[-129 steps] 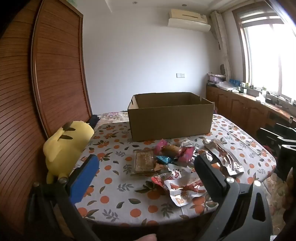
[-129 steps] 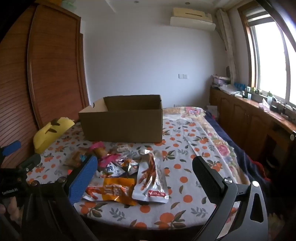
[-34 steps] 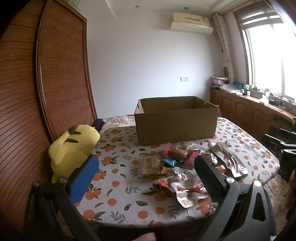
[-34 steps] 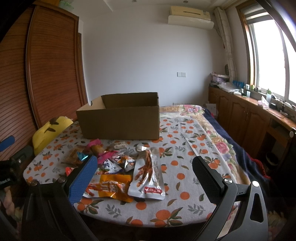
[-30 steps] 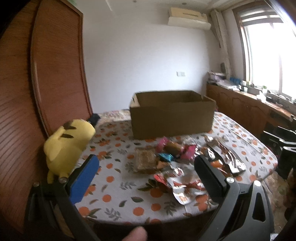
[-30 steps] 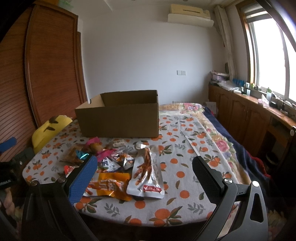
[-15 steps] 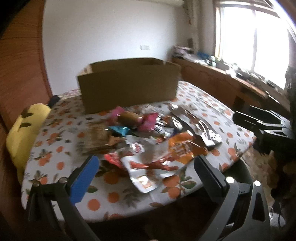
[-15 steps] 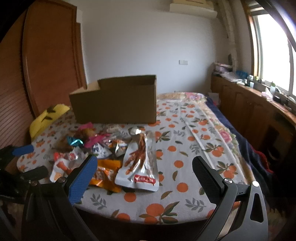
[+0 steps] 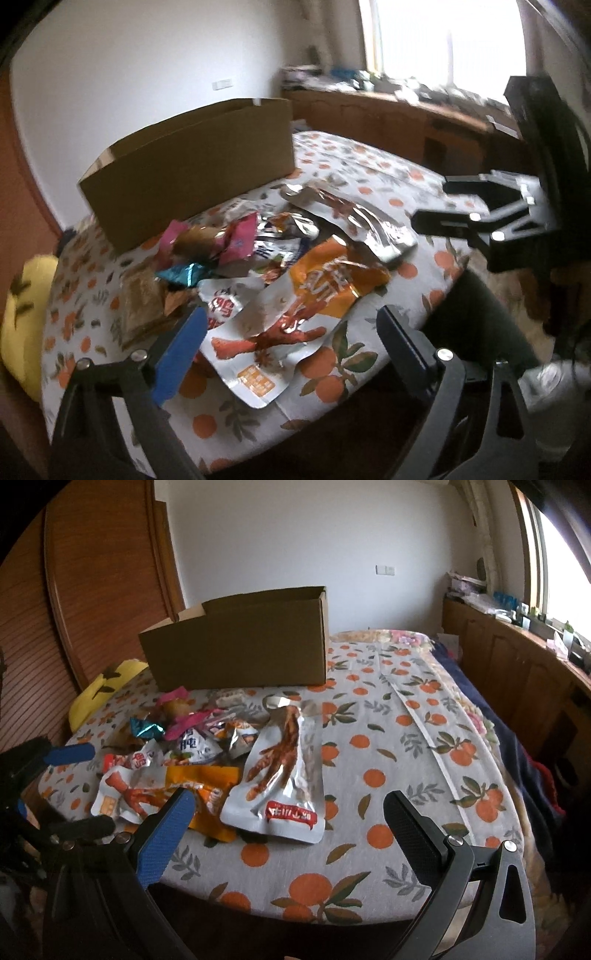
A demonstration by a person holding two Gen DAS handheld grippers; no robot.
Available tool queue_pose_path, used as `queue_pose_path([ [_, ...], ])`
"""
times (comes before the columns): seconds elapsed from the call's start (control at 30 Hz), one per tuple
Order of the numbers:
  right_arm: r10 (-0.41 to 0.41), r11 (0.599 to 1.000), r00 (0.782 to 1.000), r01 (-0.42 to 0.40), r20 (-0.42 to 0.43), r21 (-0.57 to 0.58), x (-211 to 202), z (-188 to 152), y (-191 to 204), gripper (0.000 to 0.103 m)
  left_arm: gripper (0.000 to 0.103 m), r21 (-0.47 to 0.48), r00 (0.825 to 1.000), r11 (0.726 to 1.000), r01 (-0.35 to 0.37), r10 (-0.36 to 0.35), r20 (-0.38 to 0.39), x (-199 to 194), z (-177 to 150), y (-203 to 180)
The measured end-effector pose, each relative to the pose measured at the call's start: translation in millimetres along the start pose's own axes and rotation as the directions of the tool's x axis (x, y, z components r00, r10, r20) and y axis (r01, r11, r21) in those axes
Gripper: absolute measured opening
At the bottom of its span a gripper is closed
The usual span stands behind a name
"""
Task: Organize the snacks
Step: 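Reach the right tool to the white chicken-feet pouch while the left tool reaches the orange pouch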
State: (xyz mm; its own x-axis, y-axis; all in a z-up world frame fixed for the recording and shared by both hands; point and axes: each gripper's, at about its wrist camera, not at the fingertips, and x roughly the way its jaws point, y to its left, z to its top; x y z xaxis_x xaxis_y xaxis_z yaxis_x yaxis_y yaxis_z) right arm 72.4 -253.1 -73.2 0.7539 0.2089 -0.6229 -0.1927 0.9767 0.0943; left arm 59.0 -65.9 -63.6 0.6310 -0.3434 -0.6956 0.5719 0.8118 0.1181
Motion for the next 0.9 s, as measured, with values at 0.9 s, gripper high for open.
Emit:
queue_pose_path([
  [0.9, 0.035, 0.999, 0.999, -0.035, 0.001, -0.015, 5.9, 10.1, -2.3, 0.103, 0.072, 0.134, 0.981, 0.987, 0.084, -0.059, -0.183, 59.6, 17.2, -6.7],
])
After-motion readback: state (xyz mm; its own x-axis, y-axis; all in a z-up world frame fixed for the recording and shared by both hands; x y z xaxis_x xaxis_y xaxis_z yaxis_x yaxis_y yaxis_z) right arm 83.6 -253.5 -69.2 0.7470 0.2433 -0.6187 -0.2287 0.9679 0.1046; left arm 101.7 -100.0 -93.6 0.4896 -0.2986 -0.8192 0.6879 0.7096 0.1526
